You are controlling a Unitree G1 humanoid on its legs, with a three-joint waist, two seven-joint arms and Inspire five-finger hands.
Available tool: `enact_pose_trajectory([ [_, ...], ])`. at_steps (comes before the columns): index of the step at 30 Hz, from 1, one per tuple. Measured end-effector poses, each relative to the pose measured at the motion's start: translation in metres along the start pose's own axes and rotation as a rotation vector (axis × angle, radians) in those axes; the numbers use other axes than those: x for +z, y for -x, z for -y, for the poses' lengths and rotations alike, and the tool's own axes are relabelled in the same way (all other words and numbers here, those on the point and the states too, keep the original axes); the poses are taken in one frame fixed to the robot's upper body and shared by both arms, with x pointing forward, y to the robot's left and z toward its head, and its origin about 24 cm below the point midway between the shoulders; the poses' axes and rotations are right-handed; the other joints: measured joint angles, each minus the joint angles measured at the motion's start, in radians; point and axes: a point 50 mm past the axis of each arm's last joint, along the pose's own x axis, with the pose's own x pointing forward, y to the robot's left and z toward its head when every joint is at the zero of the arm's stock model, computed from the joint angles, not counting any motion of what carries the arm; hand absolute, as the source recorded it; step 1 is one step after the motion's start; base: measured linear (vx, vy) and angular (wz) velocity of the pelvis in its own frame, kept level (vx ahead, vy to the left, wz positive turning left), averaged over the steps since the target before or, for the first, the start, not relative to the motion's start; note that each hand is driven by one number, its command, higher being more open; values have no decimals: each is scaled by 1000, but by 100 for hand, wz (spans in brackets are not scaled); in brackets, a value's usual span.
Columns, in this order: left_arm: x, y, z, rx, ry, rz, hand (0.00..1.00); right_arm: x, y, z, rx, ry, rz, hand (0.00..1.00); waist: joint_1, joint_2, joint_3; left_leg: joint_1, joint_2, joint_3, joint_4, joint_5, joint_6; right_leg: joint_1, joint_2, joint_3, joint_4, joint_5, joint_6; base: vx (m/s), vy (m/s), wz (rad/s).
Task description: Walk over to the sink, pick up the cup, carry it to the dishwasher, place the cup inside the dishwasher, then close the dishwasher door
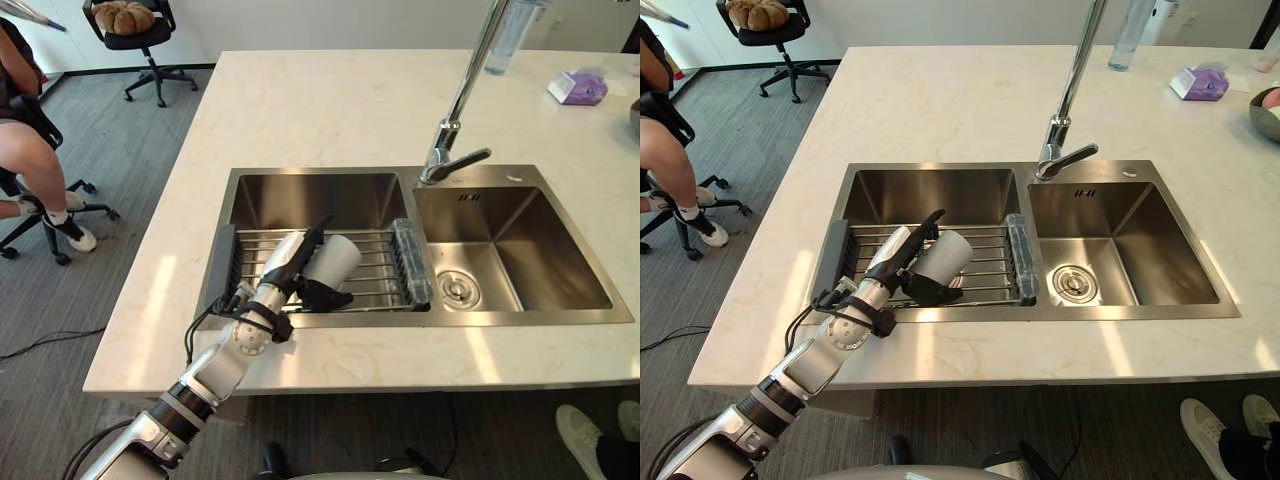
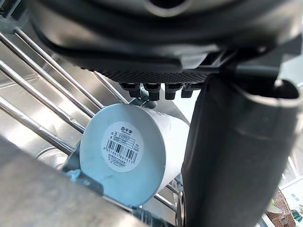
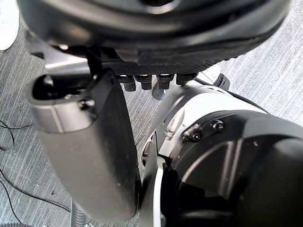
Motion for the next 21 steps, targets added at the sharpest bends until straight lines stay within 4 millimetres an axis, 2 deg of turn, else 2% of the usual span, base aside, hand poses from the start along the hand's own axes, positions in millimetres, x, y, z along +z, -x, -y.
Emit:
enact_pose_trajectory([
  [13,5,-11,-9,-161,-140,-44,100,4,0,1,-3,12,10,100,-3,13,7,0,1,-14,0,8,-2,6,1,-12,4,-6,25,-9,-8,2],
  [21,5,-16,-11,-255,-156,-95,100,8,0,0,1,31,20,100,-26,23,7,-2,-1,-16,0,9,-2,6,0,-14,4,-8,31,-7,-10,1],
])
